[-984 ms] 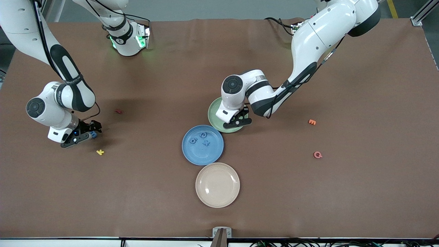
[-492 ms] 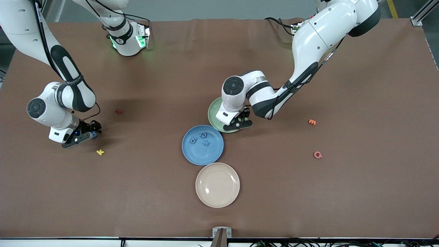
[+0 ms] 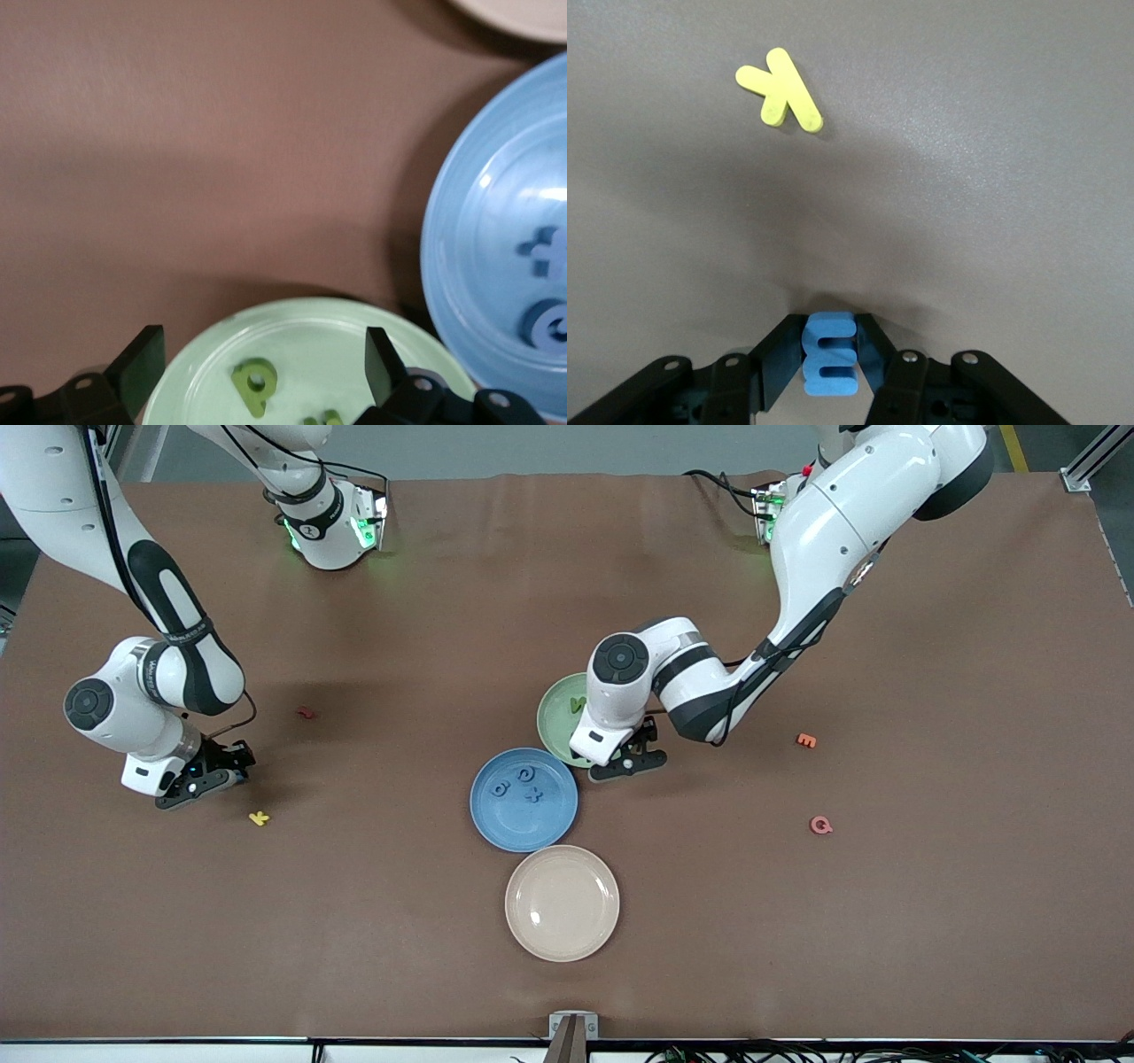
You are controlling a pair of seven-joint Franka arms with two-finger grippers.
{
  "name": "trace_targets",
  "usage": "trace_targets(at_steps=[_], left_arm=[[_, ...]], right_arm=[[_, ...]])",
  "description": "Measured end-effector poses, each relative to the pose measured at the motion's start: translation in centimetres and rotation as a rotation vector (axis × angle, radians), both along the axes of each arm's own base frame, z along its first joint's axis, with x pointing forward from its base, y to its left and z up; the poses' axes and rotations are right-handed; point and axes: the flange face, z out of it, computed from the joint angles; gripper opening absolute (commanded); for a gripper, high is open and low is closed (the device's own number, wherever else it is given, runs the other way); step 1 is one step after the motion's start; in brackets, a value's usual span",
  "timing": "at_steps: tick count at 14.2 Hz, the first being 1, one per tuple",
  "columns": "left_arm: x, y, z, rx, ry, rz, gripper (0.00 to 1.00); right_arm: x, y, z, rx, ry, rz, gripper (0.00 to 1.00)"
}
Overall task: Sort letters by color into matching plates
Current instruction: 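Drop the right gripper's E on the blue plate while the left gripper withdraws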
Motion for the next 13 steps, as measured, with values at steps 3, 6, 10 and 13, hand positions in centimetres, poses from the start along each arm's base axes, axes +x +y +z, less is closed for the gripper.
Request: trace_targets(at_steps=[3,6,10,13], left_arm=[[1.2,1.0,0.4,-0.004,-0.007,-0.008,0.99],[2.7,2.8,0.9,-0.013,0.002,-0.036,0.99],[6.3,8.7,3.9,-0.095,0.081,-0.093,0.99],[8.1,15.1,6.1,-0.114,0.094,-0.138,0.99]], right_arm=[[0.9,2.1,0.6,0.019,0.059,-0.052,0.0],[4.0,8.7,4.9,0.017,0.146,-0.163,0.0],[5.1,22.9,8.2,0.042,0.127,-0.351,0.0],[4.0,35.0,9.8,0.05,0.094,-0.503,0.0]])
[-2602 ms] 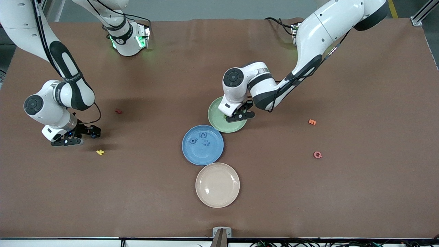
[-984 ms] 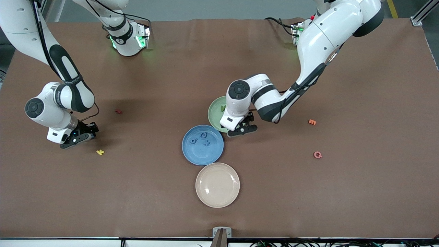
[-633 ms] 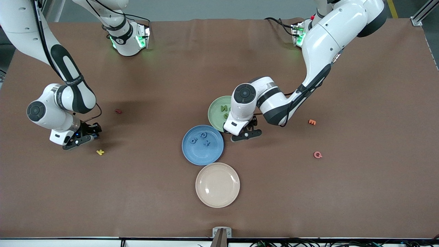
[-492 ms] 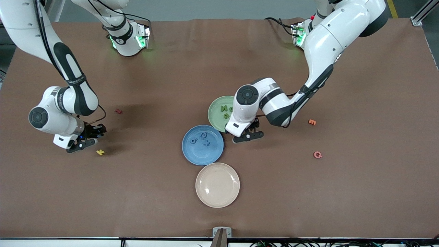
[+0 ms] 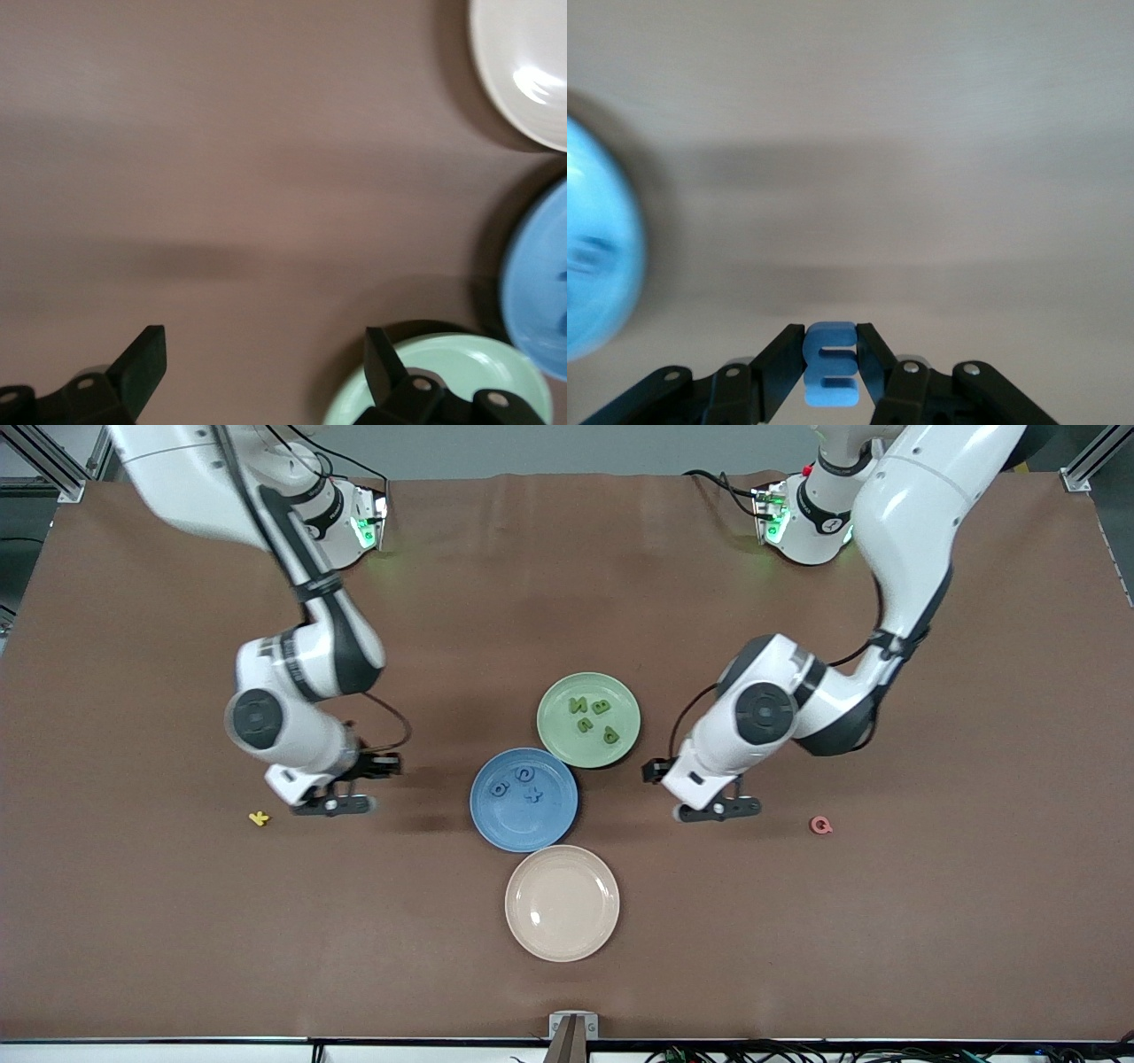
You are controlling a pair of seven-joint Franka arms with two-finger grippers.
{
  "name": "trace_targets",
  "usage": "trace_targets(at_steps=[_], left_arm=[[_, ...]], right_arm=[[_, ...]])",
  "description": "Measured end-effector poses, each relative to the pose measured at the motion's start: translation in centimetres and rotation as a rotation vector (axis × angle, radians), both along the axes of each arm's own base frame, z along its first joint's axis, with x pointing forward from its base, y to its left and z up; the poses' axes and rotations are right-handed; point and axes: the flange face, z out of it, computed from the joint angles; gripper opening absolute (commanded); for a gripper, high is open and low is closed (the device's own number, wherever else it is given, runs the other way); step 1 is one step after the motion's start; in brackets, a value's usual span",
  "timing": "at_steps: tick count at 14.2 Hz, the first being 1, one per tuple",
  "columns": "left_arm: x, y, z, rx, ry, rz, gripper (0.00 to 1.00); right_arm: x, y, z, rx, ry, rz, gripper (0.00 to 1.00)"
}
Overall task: Sort letters by color into matching plates
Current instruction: 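Drop the right gripper's E on the blue plate while the left gripper withdraws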
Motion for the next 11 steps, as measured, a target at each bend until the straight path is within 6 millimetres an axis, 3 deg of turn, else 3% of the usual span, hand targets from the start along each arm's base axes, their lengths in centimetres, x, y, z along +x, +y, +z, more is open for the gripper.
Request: trace_targets(at_steps=[2,4,8,11], left_arm=[[0.3,3.7,0.8,0.0,0.003,-0.022,0.99],[0.6,7.2,1.9,-0.008,0.012,-0.046,0.99],[1.9,15.7,5.8,-0.025,0.027,-0.07,0.99],[1.9,20.6,10.3,-0.003,0.001,-0.038,0.99]], right_arm=[[-0.5,6.3,0.2,-0.003,-0.014,-0.104,0.0],[-0.8,10.8,-0.4,-0.007,-0.019,-0.208,0.0],[-1.9,18.3,-2.0,-0.006,-0.024,-0.375,0.0],[-2.0,22.6,-2.8,0.012,-0.039,-0.436,0.0]])
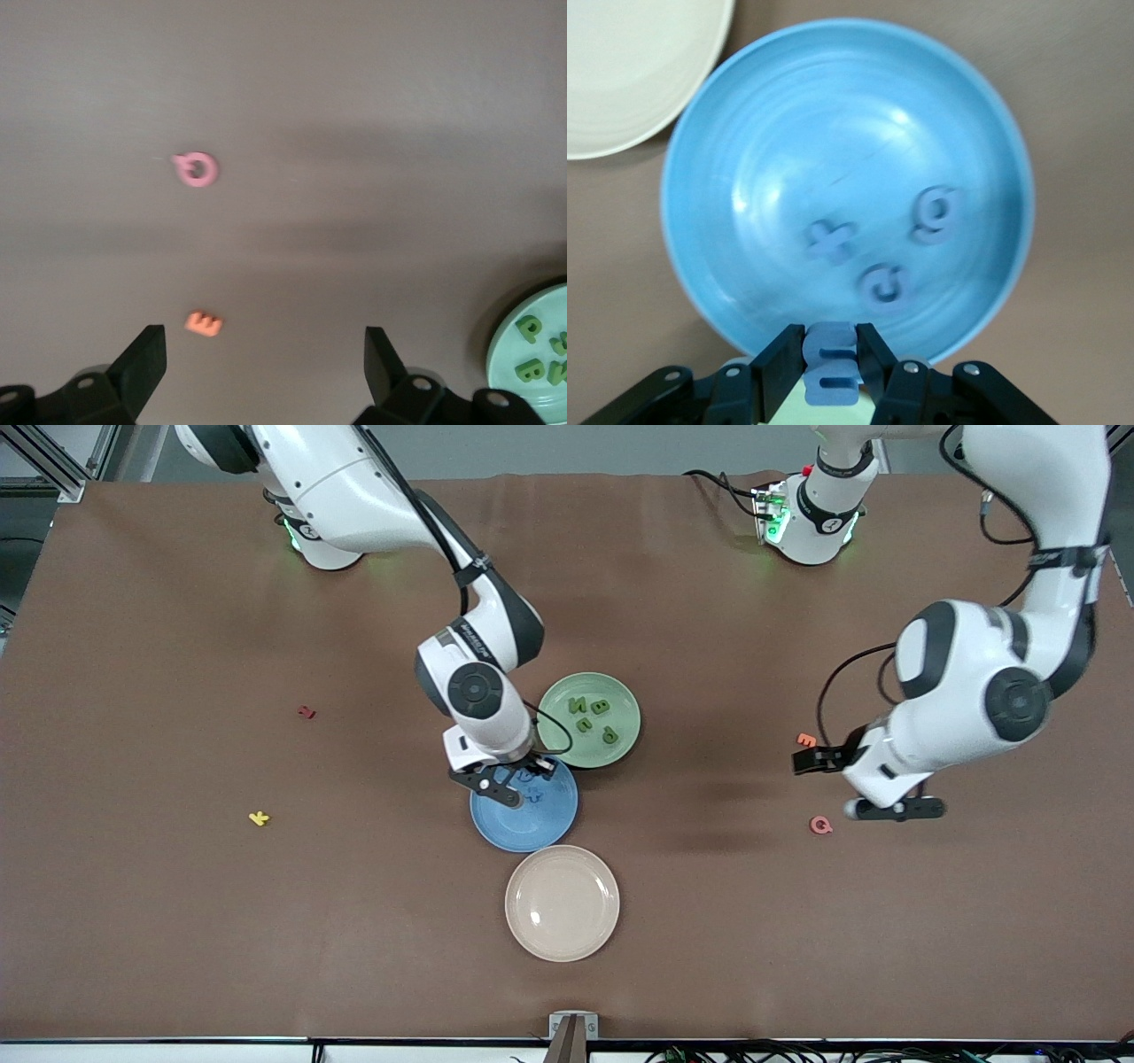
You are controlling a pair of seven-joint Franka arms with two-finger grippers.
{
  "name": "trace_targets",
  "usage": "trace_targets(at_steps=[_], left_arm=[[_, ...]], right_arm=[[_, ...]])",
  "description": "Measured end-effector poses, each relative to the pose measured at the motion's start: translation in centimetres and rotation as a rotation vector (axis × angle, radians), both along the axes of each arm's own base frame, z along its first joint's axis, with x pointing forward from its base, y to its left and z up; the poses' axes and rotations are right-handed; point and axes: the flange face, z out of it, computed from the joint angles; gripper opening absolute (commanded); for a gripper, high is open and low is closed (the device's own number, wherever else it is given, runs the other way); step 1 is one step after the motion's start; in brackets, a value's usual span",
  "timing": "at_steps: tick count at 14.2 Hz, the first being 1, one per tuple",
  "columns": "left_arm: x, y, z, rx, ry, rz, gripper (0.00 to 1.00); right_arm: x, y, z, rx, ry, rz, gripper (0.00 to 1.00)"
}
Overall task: Sort letters by color into matching plates
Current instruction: 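Drop the right gripper's E on the blue plate while the left gripper withdraws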
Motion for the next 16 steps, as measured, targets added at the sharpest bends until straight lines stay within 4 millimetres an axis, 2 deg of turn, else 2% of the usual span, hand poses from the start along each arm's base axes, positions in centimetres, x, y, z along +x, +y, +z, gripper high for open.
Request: trace_targets(at_steps=[3,6,7,8,10,12,16], left_arm=[[-0.3,3.0,5.2,0.008,-0.081,0.037,0.99],[-1.6,7.7,10.9,0.012,-0.138,0.061,0.99],[-2.5,9.0,12.6,0.013,-0.143,0.05,0.99],[-3.4,10.0,14.4,0.015,-0.152,0.044,0.99],[-4.9,10.5,17.4,0.017,-0.184,0.048,0.99],[-5.8,10.1,19.7,0.018,-0.22,0.046,0.99],[-6.0,9.8,22.7,0.018,-0.261,0.038,0.99]], right_arm=[[0.7,0.9,-1.3,0.0,-0.006,-0.008,0.0],[1.1,1.0,-1.6,0.001,-0.012,-0.011,0.03],[1.2,1.1,-1.5,0.003,-0.015,-0.011,0.33],[1.4,1.1,-1.2,0.006,-0.019,-0.012,0.99],[1.6,1.2,-0.9,0.009,-0.025,-0.014,1.0],[1.7,1.2,-0.7,0.01,-0.028,-0.016,1.0],[1.8,1.1,-0.6,0.009,-0.029,-0.018,1.0]])
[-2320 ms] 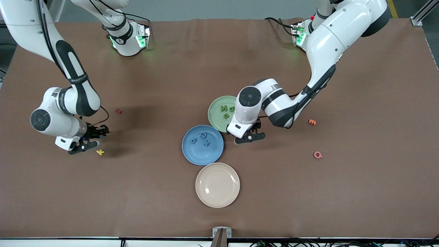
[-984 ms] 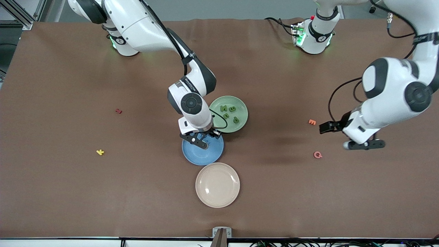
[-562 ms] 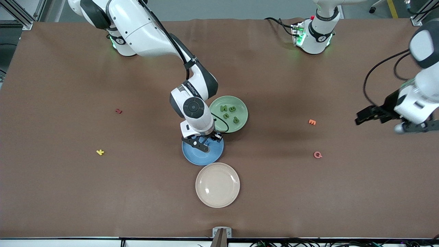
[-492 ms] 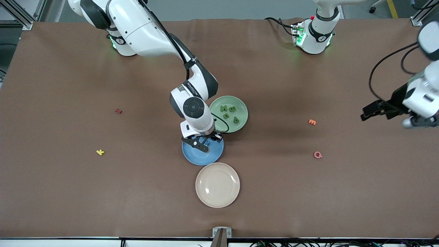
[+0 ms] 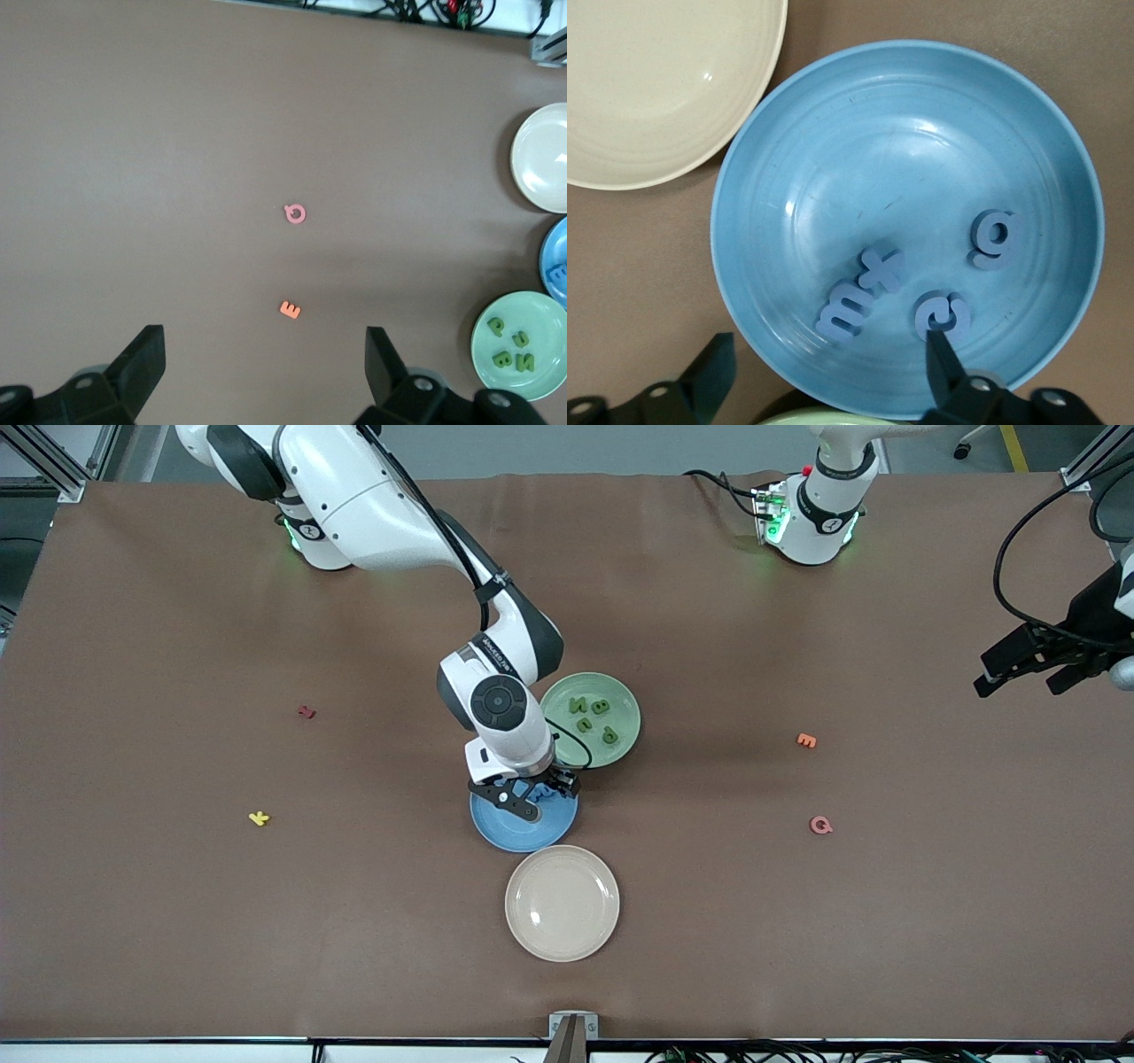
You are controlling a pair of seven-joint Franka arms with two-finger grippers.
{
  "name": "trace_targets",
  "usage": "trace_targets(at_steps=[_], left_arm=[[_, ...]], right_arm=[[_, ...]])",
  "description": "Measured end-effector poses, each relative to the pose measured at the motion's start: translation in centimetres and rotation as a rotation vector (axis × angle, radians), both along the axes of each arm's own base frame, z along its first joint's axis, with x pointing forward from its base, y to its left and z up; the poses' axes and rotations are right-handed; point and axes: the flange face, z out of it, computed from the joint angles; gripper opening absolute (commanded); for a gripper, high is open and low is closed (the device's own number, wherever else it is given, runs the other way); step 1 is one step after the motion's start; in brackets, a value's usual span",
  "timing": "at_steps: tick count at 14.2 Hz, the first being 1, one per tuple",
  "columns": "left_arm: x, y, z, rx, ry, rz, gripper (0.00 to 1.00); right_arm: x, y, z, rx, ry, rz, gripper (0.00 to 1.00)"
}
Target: Sort letters by color into matching plates
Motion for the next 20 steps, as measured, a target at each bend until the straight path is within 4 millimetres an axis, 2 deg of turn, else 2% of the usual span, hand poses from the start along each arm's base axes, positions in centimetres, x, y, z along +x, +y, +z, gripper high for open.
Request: trace_targets(at_steps=[5,7,8,10,12,14,17,20], left_arm=[[0.6,0.0,1.5,0.02,-0.032,-0.007,0.99],[0.7,-0.3,2.2,0.02,-0.046,-0.011,0.99],[0.7,-0.7,2.6,0.02,-0.054,-0.018,0.99],[0.8,-1.9,3.1,0.024,-0.065,-0.041,0.99],[1.2,-2.8,3.4,0.029,-0.073,-0.056,0.99],[1.6,-3.1,3.2,0.029,-0.071,-0.061,0.99],[2.5,-3.1,2.0,0.03,-0.05,-0.061,1.0],[2.9,-2.3,1.7,0.031,-0.046,-0.047,1.0]], right_arm=[[0.3,-0.3,0.1,-0.008,-0.005,0.0,1.0],[1.4,-1.7,0.6,-0.039,-0.005,0.022,1.0],[2.2,-3.0,0.9,-0.062,0.009,0.061,1.0],[4.0,-7.0,3.0,-0.095,0.062,0.144,1.0],[5.7,-11.7,6.7,-0.1,0.092,0.211,1.0],[6.6,-17.0,10.6,-0.09,0.094,0.283,1.0],[5.3,-24.7,13.6,-0.121,0.106,0.367,1.0],[3.8,-33.2,16.6,-0.127,0.141,0.44,1.0]])
